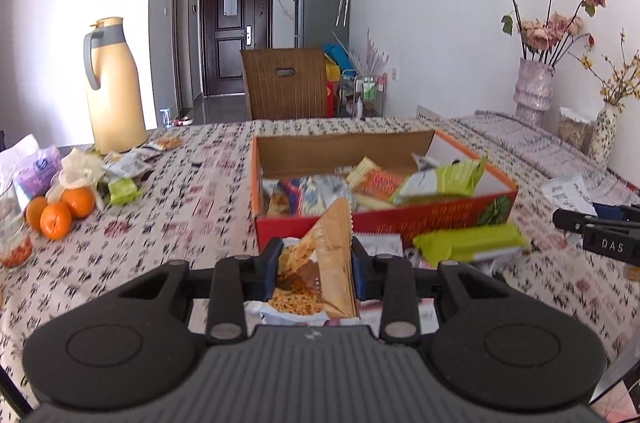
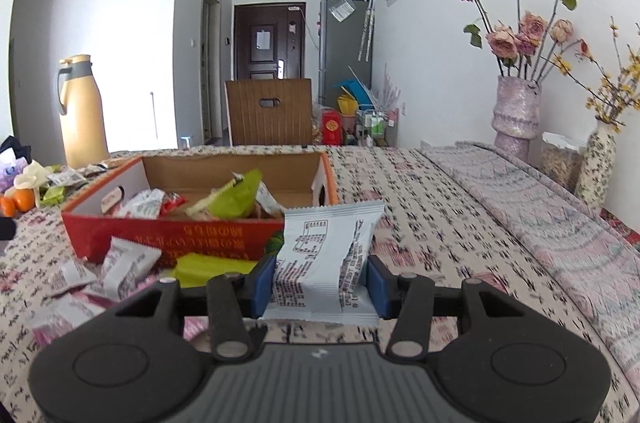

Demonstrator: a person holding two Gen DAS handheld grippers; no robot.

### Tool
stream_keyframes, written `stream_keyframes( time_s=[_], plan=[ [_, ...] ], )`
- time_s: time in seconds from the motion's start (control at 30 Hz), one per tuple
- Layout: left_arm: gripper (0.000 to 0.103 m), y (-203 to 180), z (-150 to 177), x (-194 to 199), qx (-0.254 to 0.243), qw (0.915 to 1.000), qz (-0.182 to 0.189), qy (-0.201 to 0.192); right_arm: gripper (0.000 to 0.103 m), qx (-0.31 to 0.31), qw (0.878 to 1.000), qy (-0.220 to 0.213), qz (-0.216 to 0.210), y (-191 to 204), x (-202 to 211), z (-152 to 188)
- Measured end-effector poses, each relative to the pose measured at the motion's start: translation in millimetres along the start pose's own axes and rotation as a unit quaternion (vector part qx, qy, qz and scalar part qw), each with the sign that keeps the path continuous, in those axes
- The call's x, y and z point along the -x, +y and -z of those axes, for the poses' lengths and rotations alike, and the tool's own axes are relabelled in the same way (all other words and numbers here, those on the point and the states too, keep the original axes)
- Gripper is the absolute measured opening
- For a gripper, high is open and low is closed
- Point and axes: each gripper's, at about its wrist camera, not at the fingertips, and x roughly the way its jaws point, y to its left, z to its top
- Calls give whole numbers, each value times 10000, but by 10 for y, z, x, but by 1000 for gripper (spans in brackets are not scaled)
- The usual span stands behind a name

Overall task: Organize snacks
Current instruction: 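Carry both packets over the box with both grippers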

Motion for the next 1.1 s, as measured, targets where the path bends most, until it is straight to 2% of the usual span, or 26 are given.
stream_keyframes(
  time_s=[0.5,0.9,1.1],
  plan=[
    [34,-182,-503,-511,-51,9998,-32,-209,48,226,9956,-552,-720,268,-417,-603],
    [34,-172,-778,-1138,157,9996,-75,-222,48,380,9905,-462,-1241,621,-1093,-890],
    [34,-136,-735,-1455,285,9994,-150,-108,48,216,9901,-378,-1334,615,-1391,-804]
  ],
)
